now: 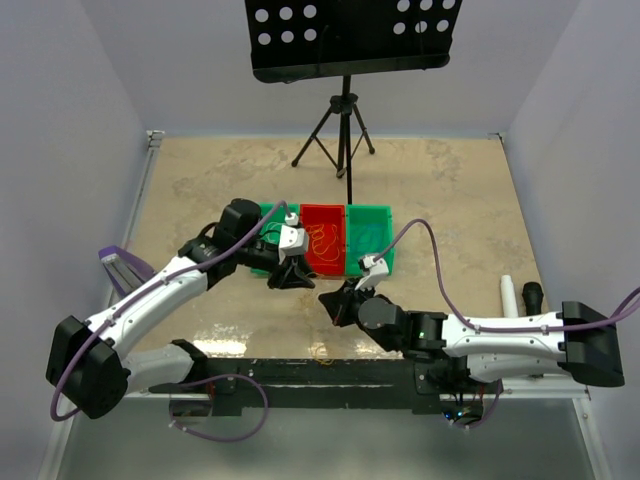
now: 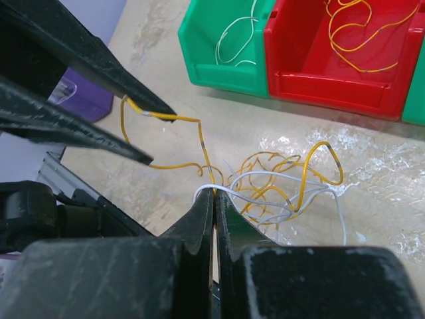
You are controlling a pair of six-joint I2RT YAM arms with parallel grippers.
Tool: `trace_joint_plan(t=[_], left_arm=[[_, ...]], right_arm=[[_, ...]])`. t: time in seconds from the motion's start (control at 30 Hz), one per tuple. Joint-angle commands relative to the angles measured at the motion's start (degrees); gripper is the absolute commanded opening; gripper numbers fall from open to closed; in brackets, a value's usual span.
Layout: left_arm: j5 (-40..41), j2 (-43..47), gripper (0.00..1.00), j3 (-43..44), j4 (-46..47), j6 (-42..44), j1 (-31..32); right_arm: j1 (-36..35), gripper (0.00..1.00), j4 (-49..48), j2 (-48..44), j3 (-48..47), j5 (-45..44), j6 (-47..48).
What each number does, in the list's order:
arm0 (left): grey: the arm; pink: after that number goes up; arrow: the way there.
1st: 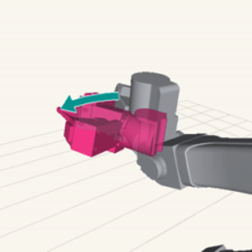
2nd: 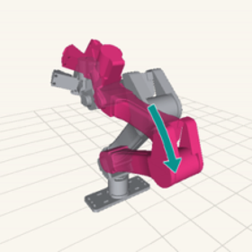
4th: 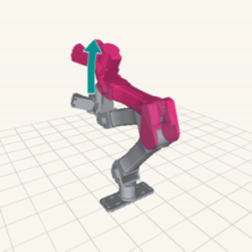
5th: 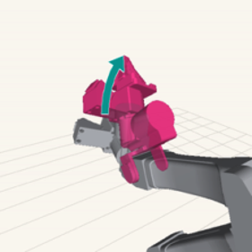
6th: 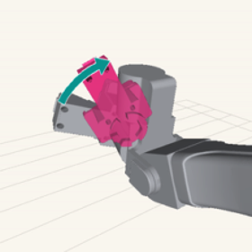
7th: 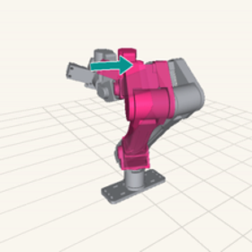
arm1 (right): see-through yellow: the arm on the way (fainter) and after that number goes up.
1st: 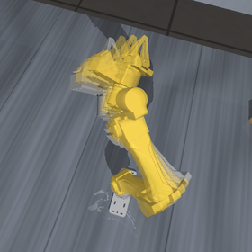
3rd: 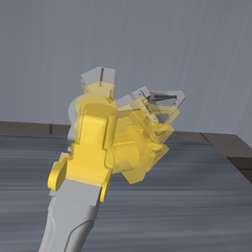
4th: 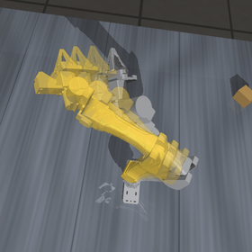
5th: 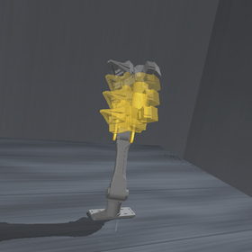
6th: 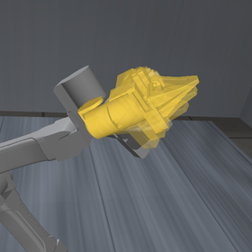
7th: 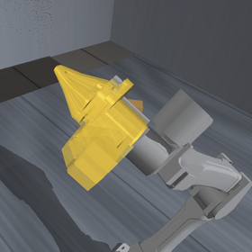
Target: Untangle the cables
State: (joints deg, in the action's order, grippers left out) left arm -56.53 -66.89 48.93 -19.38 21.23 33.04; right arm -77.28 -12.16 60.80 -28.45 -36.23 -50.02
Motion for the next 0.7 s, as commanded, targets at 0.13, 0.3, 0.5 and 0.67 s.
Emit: trace_joint_plan(t=[0.13, 0.3, 0.5, 0.67], left_arm=[[4.2, 1.6, 0.00, 0.9, 5.9, -1.6, 0.2], [8.9, 3.6, 0.00, 2.8, 0.2, 2.6, -0.2], [10.9, 7.3, 0.00, -0.3, -5.0, 7.5, -0.3], [13.9, 9.0, 0.00, -2.0, -7.4, 10.2, -0.3]], right_arm=[[-0.6, 0.02, -1.6, 0.6, -2.4, 0.6, 0.7], [-0.6, 0.28, 2.9, -3.7, -0.6, -2.4, -3.1], [-0.5, 0.49, 9.0, -7.2, 2.4, -3.3, -8.8], [-0.6, 0.53, 12.1, -2.3, 2.3, -3.0, -12.8]])
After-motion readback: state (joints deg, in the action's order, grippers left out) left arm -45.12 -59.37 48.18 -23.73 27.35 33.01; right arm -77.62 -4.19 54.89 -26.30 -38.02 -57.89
